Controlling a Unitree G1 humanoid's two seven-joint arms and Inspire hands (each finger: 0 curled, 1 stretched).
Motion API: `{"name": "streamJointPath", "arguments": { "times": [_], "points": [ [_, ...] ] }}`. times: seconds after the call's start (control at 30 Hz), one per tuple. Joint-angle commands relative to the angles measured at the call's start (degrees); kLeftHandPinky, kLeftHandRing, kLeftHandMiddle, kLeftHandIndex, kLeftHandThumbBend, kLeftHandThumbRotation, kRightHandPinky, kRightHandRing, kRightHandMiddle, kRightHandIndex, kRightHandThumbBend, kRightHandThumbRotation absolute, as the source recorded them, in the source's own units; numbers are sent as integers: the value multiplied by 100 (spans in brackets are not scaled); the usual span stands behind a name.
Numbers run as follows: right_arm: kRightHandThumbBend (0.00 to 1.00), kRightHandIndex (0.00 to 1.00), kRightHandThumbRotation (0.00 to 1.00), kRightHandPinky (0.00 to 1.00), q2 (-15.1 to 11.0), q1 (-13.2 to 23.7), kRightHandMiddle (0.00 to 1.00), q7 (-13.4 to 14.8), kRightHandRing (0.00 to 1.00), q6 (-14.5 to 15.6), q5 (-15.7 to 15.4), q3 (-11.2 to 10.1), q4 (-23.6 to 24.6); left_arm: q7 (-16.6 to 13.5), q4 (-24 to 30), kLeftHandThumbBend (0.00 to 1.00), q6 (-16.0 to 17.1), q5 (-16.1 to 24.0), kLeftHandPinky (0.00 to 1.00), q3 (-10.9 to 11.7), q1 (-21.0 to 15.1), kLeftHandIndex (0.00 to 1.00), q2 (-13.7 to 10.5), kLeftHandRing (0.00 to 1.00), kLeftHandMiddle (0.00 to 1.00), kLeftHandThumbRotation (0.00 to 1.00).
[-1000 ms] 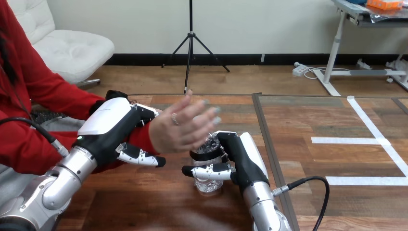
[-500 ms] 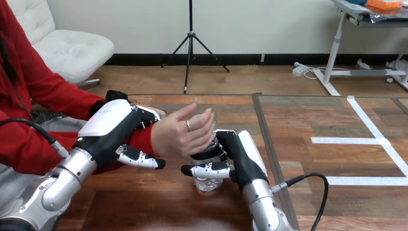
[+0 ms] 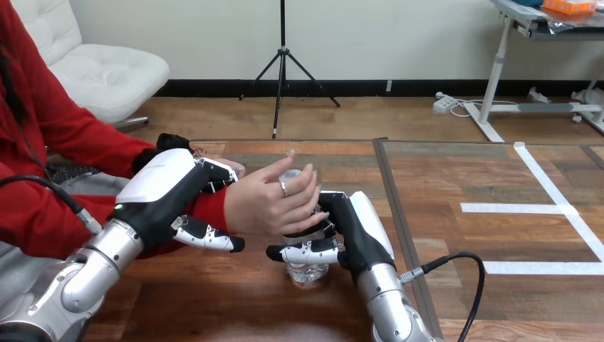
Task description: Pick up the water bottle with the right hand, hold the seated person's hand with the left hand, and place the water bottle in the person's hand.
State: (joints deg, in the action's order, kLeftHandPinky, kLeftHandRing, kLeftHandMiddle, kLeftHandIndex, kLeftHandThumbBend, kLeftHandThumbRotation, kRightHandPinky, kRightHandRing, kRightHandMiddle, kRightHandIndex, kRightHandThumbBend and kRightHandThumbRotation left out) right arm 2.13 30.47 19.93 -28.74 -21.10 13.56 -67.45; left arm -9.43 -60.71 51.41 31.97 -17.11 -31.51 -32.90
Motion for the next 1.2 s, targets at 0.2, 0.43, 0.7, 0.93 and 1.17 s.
{"name": "streamJointPath", "arguments": {
  "times": [0.2,0.43,0.7,0.93,1.17],
  "points": [
    [90,48,0,36,141,520,49,142,43,-212,-95,58,236,-26,219,78,223,-89,31,38,-106,44,58,37,43,4],
    [90,48,0,35,193,469,49,165,42,-227,-133,80,448,-24,227,78,191,-69,31,26,-108,43,66,36,42,4],
    [89,48,0,35,210,389,49,81,41,-232,-82,62,742,-4,240,78,139,-52,31,13,-116,43,71,36,42,5],
    [89,48,0,34,215,330,48,42,40,-181,-29,53,1000,0,203,78,165,-82,31,24,-133,43,100,37,42,6],
    [89,47,0,34,195,277,48,42,39,-179,-42,36,1156,45,181,79,168,-111,32,30,-148,43,109,37,42,4]
  ]
}}
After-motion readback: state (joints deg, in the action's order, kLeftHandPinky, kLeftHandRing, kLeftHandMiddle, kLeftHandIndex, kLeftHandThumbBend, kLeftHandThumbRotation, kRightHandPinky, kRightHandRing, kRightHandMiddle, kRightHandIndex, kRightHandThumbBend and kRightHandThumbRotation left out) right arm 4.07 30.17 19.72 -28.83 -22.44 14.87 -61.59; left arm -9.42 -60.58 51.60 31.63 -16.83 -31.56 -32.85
